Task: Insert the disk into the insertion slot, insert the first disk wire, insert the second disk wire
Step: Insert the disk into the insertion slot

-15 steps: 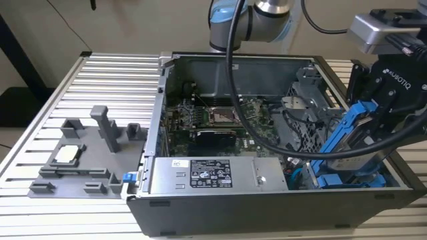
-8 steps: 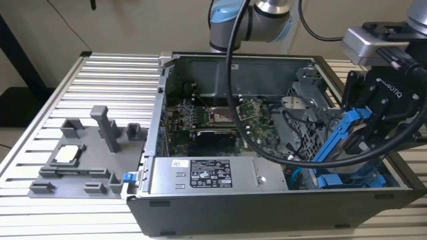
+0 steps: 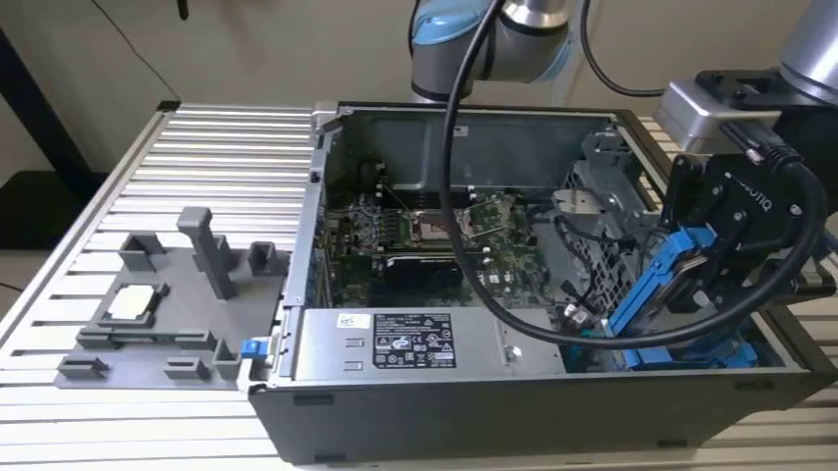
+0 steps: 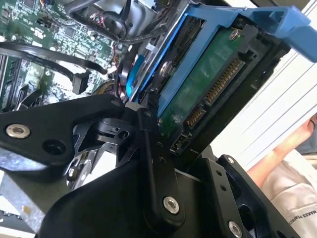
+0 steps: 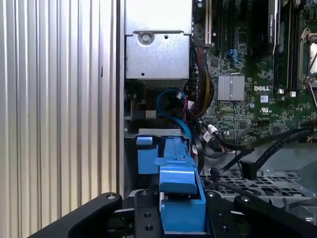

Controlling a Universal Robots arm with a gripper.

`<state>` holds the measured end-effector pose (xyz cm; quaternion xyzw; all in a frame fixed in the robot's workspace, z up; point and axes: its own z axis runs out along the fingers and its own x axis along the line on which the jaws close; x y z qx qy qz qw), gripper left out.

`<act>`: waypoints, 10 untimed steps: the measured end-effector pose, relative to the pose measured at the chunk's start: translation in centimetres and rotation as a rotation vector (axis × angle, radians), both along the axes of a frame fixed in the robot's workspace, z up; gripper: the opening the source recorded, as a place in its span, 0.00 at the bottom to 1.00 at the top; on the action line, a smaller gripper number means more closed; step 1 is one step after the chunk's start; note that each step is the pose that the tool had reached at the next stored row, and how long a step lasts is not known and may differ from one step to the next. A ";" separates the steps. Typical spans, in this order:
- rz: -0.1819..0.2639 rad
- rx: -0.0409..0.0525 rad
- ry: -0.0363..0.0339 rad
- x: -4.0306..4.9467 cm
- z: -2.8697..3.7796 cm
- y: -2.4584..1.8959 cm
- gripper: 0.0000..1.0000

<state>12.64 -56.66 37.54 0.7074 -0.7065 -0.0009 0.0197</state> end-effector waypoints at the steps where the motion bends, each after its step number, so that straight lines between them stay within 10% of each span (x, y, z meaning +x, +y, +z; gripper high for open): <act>1: 0.000 -0.0001 0.0000 0.00 -0.18 0.00 0.33; 10: 0.000 -0.0002 0.0000 0.00 -1.20 0.00 0.33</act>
